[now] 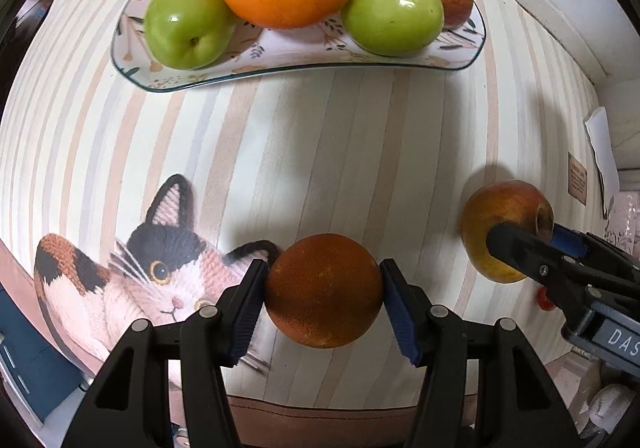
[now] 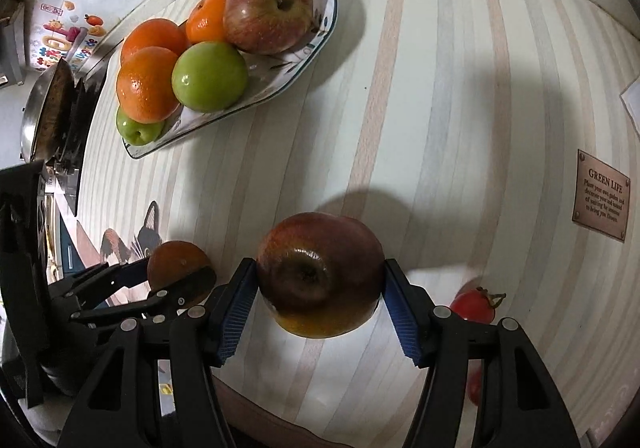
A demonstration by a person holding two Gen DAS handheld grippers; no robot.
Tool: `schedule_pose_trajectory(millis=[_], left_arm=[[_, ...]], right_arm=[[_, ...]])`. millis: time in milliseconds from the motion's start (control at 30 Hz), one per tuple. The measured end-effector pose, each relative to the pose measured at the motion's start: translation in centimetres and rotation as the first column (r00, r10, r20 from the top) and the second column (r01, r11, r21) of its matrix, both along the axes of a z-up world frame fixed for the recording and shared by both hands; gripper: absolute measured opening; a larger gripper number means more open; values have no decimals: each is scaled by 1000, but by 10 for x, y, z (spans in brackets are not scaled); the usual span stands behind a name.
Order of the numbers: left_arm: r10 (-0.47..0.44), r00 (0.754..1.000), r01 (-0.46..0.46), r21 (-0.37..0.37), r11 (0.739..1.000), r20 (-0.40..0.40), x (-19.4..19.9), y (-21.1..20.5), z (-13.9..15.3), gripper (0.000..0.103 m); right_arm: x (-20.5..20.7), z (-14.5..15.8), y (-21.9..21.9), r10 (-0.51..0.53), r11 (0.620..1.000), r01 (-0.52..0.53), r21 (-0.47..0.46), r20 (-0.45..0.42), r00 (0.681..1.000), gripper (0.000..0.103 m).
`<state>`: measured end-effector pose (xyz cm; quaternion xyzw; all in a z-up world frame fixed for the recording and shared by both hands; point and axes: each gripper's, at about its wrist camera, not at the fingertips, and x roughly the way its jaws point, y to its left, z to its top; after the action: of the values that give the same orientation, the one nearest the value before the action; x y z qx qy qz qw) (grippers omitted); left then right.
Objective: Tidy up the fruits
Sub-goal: 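Carry the tangerine and pear onto the floral plate and release them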
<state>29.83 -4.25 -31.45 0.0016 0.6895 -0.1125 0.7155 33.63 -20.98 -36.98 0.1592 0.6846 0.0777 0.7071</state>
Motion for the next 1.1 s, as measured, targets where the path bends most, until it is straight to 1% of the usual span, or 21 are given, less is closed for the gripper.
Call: schedule_pose_trajectory(millis=[33, 100, 167, 233, 300, 367, 467, 533, 600, 667, 733, 833, 933, 1000, 1033, 1100], left_arm=[[6, 1000, -6, 2, 1000, 8, 4, -1, 1, 54], [24, 999, -24, -22, 999, 26, -3, 10, 13, 54], [44, 998, -42, -45, 998, 46, -4, 16, 26, 54], [69, 995, -63, -79, 995, 74, -1, 25, 47, 54], [100, 990, -88, -117, 989, 103, 8, 40, 76, 54], [135, 980, -113, -148, 982, 144, 17, 52, 103, 54], [175, 965, -142, -171, 975, 193, 39, 72, 132, 54], [202, 954, -166, -169, 971, 221, 55, 85, 143, 54], [229, 946, -197, -156, 968, 228, 77, 102, 148, 54], [262, 941, -234, -147, 961, 212, 103, 111, 143, 54], [285, 941, -262, -139, 955, 180, 126, 120, 133, 54], [317, 940, -303, -120, 945, 129, 151, 131, 114, 54], [337, 938, -329, -106, 938, 76, 170, 137, 88, 54], [333, 942, -328, -95, 940, 45, 180, 136, 72, 54], [331, 943, -327, -91, 941, 32, 183, 135, 66, 54], [320, 948, -318, -83, 944, 4, 186, 134, 55, 54]], right_arm=[[0, 1, 1, 3, 1000, -3, -5, 1, 1000, 65], [0, 5, -1, 7, 1000, -7, -5, 5, 1000, 64], [2, 9, -5, -8, 1000, 8, 22, 10, 1000, 64], [6, 18, -6, -23, 998, 22, 59, 18, 1000, 64], [14, 33, -7, -41, 995, 36, 98, 45, 998, 64], [28, 55, -10, -60, 990, 47, 134, 88, 994, 64], [58, 88, -14, -75, 985, 48, 163, 162, 984, 64], [83, 105, -15, -73, 987, 42, 154, 203, 976, 64], [113, 114, -12, -60, 993, 34, 115, 235, 970, 64], [143, 113, -9, -48, 996, 30, 79, 240, 970, 64], [170, 105, -6, -30, 999, 22, 37, 226, 974, 64], [204, 81, -1, 1, 1000, 3, -22, 183, 983, 64], [223, 61, 0, 28, 998, -20, -62, 144, 989, 64], [228, 50, -4, 40, 997, -32, -71, 120, 992, 64], [227, 45, 1, 43, 997, -35, -72, 111, 993, 64], [227, 40, 0, 52, 997, -45, -70, 101, 994, 64]])
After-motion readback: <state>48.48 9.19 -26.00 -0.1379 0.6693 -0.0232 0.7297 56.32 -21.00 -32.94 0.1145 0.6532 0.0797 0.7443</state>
